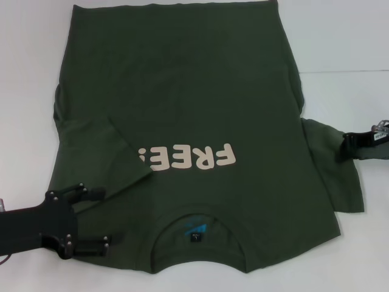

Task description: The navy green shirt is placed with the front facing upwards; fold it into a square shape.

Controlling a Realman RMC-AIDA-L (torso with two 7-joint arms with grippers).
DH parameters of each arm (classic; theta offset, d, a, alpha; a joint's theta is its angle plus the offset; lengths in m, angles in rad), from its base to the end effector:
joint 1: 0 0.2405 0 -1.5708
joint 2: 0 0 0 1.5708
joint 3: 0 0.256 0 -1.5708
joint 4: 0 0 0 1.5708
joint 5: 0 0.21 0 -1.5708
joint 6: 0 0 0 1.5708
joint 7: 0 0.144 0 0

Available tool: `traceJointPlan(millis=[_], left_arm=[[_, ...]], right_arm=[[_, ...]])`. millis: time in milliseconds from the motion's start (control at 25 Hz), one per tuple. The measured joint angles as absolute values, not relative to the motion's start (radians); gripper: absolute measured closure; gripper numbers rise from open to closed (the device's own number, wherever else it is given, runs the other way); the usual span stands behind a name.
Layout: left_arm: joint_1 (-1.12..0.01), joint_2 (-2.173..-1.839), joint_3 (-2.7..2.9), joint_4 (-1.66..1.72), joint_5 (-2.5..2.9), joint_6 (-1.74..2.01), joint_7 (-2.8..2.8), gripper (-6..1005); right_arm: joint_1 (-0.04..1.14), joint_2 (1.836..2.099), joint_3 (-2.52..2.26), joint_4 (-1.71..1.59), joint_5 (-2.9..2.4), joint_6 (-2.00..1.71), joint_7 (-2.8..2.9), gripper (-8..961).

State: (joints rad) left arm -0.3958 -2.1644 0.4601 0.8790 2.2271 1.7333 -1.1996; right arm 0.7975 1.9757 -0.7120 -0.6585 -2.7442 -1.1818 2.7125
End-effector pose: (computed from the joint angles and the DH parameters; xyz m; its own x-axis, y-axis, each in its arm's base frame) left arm -0.2990 0.2769 0.0176 0.8671 0.2497 0.4310 0.3804 -0.8906 -0.2492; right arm 0.2930 0.4166 0.0417 0.1731 -0.9297 -0.3250 -0.9069 -0.0218 -0.4208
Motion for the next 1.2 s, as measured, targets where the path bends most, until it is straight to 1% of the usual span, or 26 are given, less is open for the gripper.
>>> traceJointPlan(millis=[240, 440, 600, 800, 920, 1200], left_arm=[[-0.396, -2.164, 0.459, 0.879, 2.221, 1.733, -1.2, 47], [-0.396, -2.164, 0.452, 0.879, 2.218, 1.734, -1.21, 47], [-0.396, -2.163, 0.451, 0.88, 2.218, 1.734, -1.218, 48], [-0.396, -2.163, 0.451, 0.879, 2.218, 1.73, -1.221, 48], [-0.396, -2.163, 0.451, 0.879, 2.218, 1.724, -1.221, 48], [-0.399, -2.163, 0.451, 0.879, 2.218, 1.721, -1.223, 49]], right_arm=[[0.767, 1.96, -0.7, -0.755, -2.739, -1.252, 2.714, 918], [0.743, 1.935, -0.674, -0.825, -2.736, -1.305, 2.72, 919], [0.736, 1.924, -0.622, -0.899, -2.721, -1.352, 2.713, 919], [0.746, 1.903, -0.619, -0.929, -2.655, -1.391, 2.712, 919], [0.772, 1.904, -0.627, -0.929, -2.645, -1.405, 2.712, 918], [0.851, 1.919, -0.67, -0.924, -2.643, -1.435, 2.715, 918]])
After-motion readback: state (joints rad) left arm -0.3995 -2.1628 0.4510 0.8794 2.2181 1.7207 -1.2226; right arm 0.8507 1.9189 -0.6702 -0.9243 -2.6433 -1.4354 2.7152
